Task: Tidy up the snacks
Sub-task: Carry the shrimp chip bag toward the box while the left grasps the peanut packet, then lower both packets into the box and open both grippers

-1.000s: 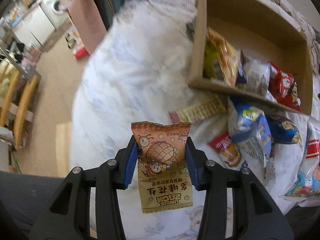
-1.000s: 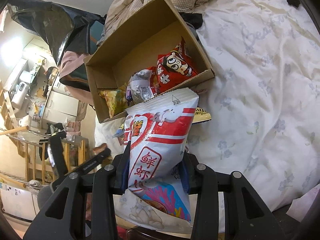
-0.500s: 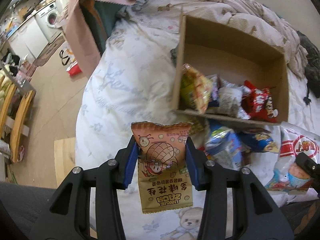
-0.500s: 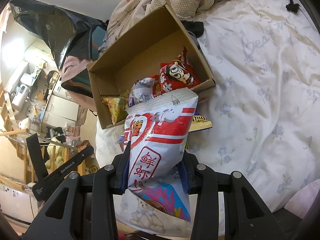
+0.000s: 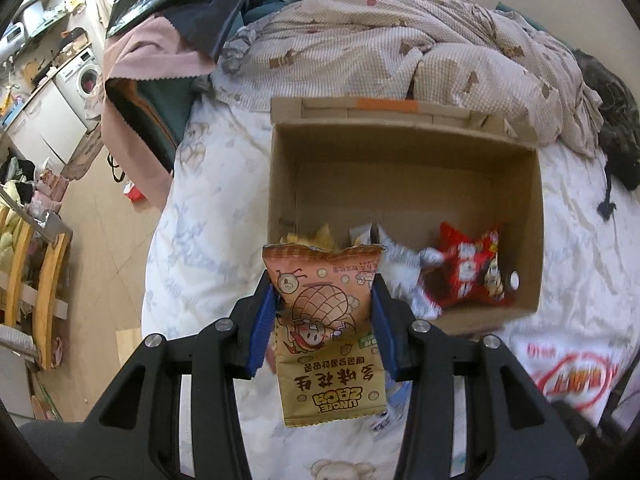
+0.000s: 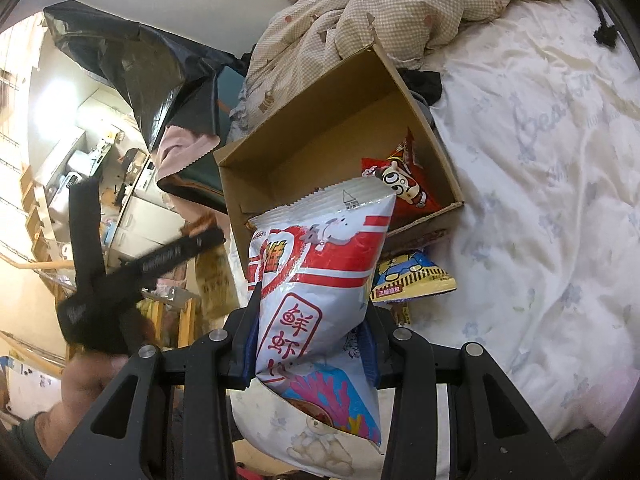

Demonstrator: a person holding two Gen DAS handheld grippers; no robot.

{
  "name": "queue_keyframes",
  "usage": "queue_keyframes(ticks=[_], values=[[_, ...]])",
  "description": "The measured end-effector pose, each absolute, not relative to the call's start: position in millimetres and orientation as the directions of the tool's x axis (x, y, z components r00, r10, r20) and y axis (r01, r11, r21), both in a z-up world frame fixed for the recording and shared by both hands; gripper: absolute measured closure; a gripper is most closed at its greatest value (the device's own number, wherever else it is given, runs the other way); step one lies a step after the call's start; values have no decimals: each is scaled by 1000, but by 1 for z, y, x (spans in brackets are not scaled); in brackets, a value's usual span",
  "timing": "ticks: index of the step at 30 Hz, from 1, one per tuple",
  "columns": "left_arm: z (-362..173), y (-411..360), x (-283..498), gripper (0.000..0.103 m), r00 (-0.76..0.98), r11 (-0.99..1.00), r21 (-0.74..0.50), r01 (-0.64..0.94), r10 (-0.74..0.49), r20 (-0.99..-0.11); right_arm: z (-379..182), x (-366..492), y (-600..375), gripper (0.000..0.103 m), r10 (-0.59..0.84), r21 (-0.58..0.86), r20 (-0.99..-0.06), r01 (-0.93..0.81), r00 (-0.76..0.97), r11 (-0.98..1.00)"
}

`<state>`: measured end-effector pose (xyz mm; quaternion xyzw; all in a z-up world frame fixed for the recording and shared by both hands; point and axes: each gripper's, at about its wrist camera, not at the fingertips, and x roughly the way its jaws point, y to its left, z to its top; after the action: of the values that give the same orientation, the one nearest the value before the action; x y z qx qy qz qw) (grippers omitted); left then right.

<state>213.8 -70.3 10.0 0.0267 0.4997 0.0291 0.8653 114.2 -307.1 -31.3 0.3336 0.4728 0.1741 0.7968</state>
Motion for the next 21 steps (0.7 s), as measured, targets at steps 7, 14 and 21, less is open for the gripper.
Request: queue_keyframes(ticks=[7, 14, 21], values=[[8, -85, 237, 63, 518, 990, 140, -9, 124, -847, -26, 118, -314, 61, 598, 722, -609, 51, 520, 690], [5, -81, 248, 63, 531, 991, 137, -5, 119, -839, -20, 150, -324, 61, 582, 725, -598, 62, 552, 686], [2, -82, 256, 62, 534, 990, 140, 7, 115, -838, -24, 192, -325, 61, 594, 746, -572, 56, 566, 664]])
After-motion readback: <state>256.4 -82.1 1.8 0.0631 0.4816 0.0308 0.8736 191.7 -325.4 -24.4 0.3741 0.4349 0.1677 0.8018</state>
